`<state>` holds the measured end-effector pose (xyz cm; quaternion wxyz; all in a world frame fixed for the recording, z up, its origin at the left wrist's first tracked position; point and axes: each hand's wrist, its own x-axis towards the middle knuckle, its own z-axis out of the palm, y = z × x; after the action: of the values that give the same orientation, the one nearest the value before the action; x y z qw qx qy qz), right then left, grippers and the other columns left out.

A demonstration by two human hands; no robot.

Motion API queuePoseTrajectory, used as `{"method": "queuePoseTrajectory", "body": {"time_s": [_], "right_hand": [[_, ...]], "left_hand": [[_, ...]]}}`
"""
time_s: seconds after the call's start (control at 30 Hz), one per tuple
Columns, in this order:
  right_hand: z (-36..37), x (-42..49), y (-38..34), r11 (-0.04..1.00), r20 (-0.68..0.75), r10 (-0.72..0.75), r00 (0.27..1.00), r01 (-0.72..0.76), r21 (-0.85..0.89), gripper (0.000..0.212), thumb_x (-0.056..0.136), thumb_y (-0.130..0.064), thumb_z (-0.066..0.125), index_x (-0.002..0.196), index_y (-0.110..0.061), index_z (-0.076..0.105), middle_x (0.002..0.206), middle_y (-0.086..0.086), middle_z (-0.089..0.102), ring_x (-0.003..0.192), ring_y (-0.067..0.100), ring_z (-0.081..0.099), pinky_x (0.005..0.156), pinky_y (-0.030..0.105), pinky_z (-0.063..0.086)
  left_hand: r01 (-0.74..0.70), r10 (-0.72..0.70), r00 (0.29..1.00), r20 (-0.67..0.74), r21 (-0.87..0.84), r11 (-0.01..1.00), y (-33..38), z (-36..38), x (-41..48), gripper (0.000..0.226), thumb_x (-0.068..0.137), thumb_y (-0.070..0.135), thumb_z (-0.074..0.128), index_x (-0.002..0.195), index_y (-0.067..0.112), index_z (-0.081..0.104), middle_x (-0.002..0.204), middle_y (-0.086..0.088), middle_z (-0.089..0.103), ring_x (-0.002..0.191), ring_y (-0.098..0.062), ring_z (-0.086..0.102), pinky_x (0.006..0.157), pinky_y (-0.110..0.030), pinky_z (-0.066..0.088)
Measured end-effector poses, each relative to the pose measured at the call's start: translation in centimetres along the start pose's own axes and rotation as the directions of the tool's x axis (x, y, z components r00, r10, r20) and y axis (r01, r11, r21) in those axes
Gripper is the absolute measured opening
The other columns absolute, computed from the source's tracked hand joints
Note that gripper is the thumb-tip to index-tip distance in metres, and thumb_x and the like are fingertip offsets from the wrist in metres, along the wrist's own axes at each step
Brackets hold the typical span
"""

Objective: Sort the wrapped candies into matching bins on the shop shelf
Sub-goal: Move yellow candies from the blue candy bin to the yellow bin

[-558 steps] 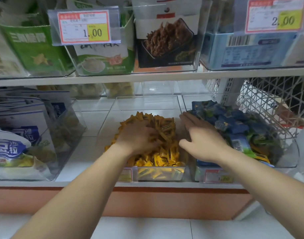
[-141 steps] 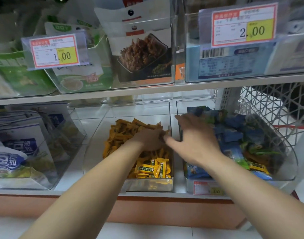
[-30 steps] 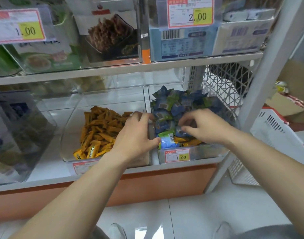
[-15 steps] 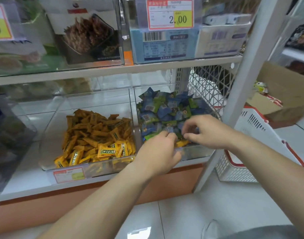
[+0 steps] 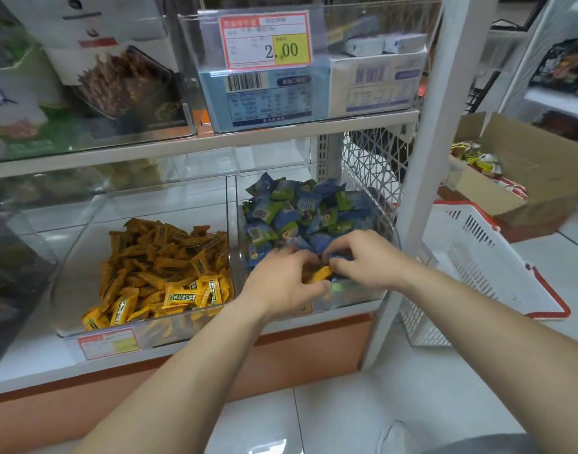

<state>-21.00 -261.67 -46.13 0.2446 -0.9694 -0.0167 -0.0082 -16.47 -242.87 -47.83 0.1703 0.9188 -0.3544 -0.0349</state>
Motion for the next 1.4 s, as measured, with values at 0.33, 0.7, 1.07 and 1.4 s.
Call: {"method": "queuePoseTrajectory", "body": {"time_s": [0.33, 0.7, 1.07, 1.4], "right_hand": [[-1.4, -0.5, 0.7, 0.977, -0.100, 0.014, 0.995, -0.035, -0.212, 0.017, 0.088, -0.029, 0.068, 0.104, -0.033, 0.076, 0.093, -0.012, 0.054, 0.103, 0.022, 0.061, 0.088, 0.035, 0.051], [-1.9, -2.1, 0.4, 0.998, -0.315, -0.042, 0.948, 0.026, -0.055, 0.016, 0.085, -0.023, 0.073, 0.083, -0.033, 0.061, 0.084, -0.013, 0.059, 0.083, 0.014, 0.060, 0.074, 0.039, 0.053], [-2.2, -1.8, -1.1, 0.897, 0.086, 0.050, 0.995, -0.006, -0.441, 0.040, 0.093, -0.053, 0.050, 0.081, -0.020, 0.070, 0.077, -0.001, 0.067, 0.078, 0.023, 0.064, 0.053, 0.028, 0.043], [0.7, 0.0, -3.4, 0.995, 0.140, -0.061, 0.988, 0.070, -0.064, 0.032, 0.098, -0.028, 0.054, 0.129, -0.028, 0.066, 0.126, -0.010, 0.068, 0.114, 0.010, 0.062, 0.096, 0.030, 0.050]], "left_hand": [[-0.056, 0.051, 0.987, 0.153, 0.034, 0.998, 1.0, -0.2, 0.6, 0.037, 0.093, 0.057, 0.050, 0.126, 0.041, 0.054, 0.119, 0.001, 0.056, 0.113, -0.024, 0.049, 0.090, -0.035, 0.040], [-0.145, 0.140, 0.983, 0.120, 0.031, 0.989, 0.7, -1.3, 0.1, 0.025, 0.090, 0.048, 0.065, 0.096, 0.029, 0.051, 0.097, 0.005, 0.057, 0.092, -0.019, 0.051, 0.075, -0.031, 0.039], [-0.053, 0.037, 0.995, -0.089, -0.174, 0.983, -1.4, -3.5, -1.1, 0.013, 0.085, 0.031, 0.076, 0.095, 0.033, 0.067, 0.092, 0.016, 0.067, 0.084, -0.002, 0.060, 0.071, -0.017, 0.048], [-0.047, -0.100, 0.933, -0.347, -0.391, 0.919, -3.4, -5.8, -2.9, 0.017, 0.086, 0.039, 0.074, 0.100, 0.033, 0.065, 0.090, 0.020, 0.064, 0.081, -0.005, 0.066, 0.069, -0.036, 0.061]]}}
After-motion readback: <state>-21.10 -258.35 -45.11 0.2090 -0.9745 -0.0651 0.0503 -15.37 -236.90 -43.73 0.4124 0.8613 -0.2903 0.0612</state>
